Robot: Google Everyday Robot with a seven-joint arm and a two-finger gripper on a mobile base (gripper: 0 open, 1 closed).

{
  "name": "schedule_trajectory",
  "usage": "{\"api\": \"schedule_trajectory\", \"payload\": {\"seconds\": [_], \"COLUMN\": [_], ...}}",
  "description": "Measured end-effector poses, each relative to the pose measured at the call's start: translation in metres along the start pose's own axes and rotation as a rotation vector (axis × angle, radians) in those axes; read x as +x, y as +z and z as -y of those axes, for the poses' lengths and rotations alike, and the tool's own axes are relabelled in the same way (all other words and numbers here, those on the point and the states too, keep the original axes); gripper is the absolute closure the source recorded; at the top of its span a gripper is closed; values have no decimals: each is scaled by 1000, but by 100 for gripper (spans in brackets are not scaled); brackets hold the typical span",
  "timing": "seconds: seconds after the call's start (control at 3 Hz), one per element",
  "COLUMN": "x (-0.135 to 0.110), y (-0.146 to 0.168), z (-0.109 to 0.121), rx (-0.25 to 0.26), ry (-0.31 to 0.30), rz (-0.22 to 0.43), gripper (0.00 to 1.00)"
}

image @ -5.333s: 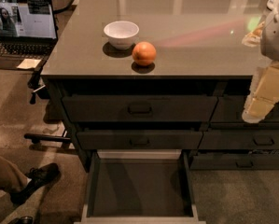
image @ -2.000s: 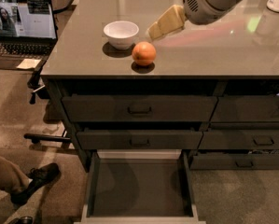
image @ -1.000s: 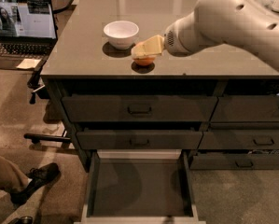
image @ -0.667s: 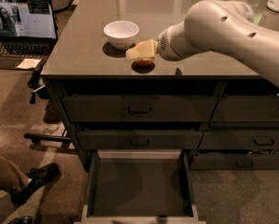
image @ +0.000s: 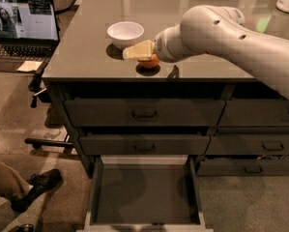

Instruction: Place orange into bottom drawer

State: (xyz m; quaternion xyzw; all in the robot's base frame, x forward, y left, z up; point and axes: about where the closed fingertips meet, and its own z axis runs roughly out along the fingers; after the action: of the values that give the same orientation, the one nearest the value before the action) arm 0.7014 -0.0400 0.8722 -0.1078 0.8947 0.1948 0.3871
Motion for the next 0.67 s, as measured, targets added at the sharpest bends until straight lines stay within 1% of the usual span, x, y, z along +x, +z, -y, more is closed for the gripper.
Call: {"api": "schedule_trajectory", "payload": {"seconds": [0.67], "x": [-10], "y": [7], "z": [-16], "rx": [-28], "ry": [1], "rz": [8], "gripper": [0]}}
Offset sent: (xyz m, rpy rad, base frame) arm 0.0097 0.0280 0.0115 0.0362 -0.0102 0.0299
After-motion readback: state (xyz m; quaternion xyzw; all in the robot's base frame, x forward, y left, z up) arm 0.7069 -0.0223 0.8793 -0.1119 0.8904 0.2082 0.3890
